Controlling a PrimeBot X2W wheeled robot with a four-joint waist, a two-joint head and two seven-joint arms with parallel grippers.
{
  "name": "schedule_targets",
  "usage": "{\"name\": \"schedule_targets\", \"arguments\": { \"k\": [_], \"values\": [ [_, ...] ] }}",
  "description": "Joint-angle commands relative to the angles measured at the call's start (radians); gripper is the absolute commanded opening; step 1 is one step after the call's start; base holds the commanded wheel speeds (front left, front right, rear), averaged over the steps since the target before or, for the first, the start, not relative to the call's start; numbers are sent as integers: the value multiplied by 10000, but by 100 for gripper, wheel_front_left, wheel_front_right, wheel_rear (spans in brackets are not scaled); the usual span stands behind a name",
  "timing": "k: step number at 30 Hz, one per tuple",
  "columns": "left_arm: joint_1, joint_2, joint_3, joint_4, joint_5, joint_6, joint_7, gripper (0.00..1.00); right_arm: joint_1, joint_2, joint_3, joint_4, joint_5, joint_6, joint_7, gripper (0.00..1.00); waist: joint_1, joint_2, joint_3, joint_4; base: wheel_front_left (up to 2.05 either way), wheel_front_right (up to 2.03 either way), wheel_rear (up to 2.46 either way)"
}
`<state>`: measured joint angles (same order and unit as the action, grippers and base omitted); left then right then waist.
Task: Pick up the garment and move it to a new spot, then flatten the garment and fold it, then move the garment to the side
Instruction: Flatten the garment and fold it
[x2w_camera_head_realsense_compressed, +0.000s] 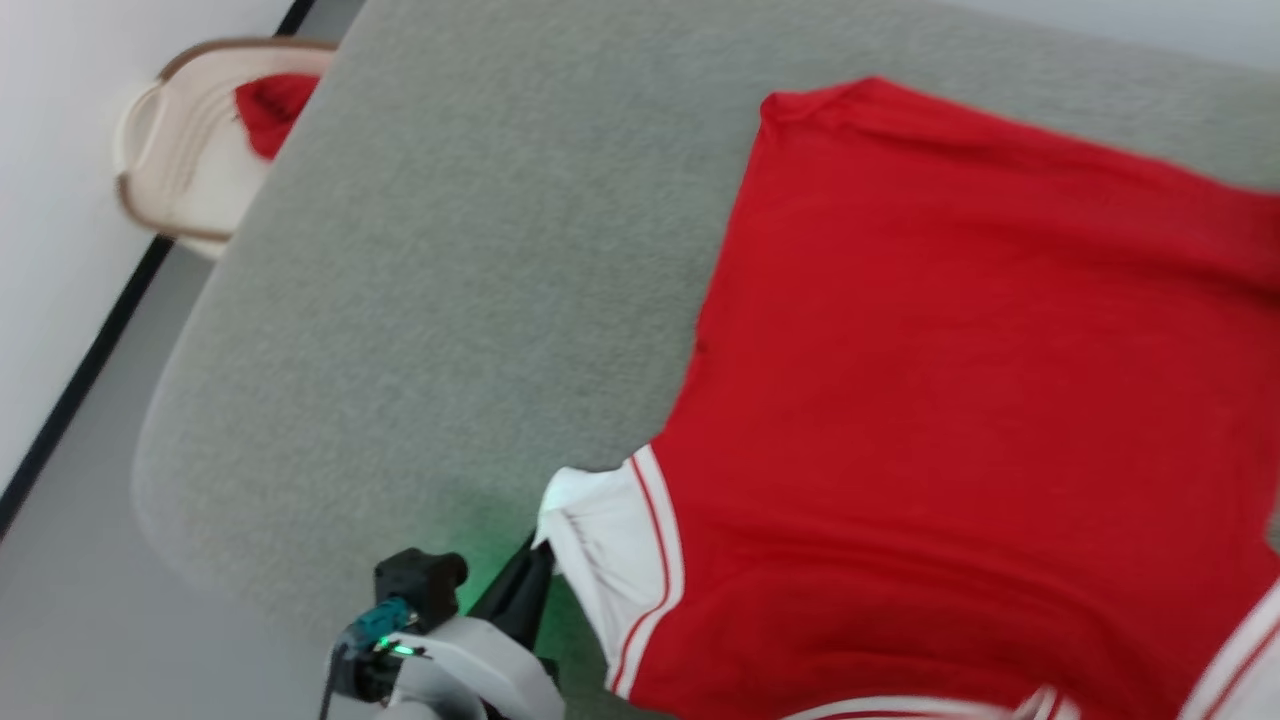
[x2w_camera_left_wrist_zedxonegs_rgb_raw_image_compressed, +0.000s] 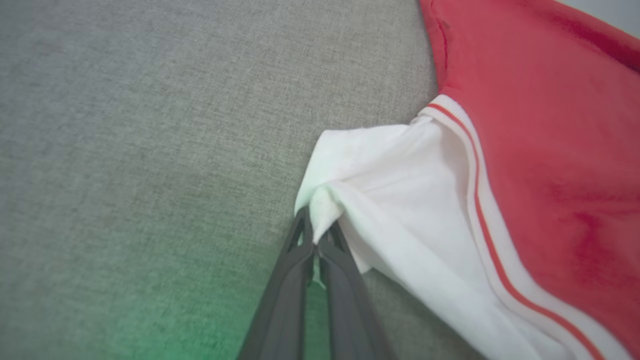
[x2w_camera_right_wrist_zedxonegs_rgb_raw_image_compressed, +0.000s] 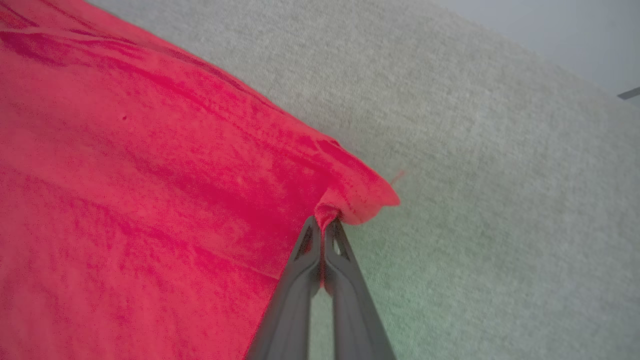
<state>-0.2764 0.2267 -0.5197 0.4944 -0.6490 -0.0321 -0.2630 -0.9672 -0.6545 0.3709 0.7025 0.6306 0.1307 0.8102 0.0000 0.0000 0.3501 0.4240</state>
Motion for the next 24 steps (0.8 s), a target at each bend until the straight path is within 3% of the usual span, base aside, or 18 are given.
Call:
{"name": "schedule_targets", "arguments": {
  "k": [1, 7, 13, 20, 24],
  "values": [
    [145, 136, 89, 29, -6, 131, 64, 0, 293, -110, 53, -135, 187, 0, 16, 0, 0, 0, -526, -586, 0, 0, 0],
    [460, 522, 191, -402, -76, 349, 253, 0, 1983, -703, 22, -1631, 1087, 0, -32, 0, 0, 0, -943, -1218, 0, 0, 0],
    [837, 857, 252, -895, -168, 532, 497, 0, 4225, -931, -831, -2936, 1543, 0, -18, 0, 0, 0, -1211, -1709, 0, 0, 0],
    [1257, 1205, 322, -1466, -260, 718, 731, 0, 7288, -429, -2742, -4360, 1235, -1, -14, 0, 0, 0, -1355, -2208, 0, 0, 0],
    [1398, 1353, 322, -1748, -266, 785, 822, 0, 9044, 373, -3894, -5232, 930, -3, 90, 0, 0, 0, -1385, -2388, 0, 0, 0]
  ]
}}
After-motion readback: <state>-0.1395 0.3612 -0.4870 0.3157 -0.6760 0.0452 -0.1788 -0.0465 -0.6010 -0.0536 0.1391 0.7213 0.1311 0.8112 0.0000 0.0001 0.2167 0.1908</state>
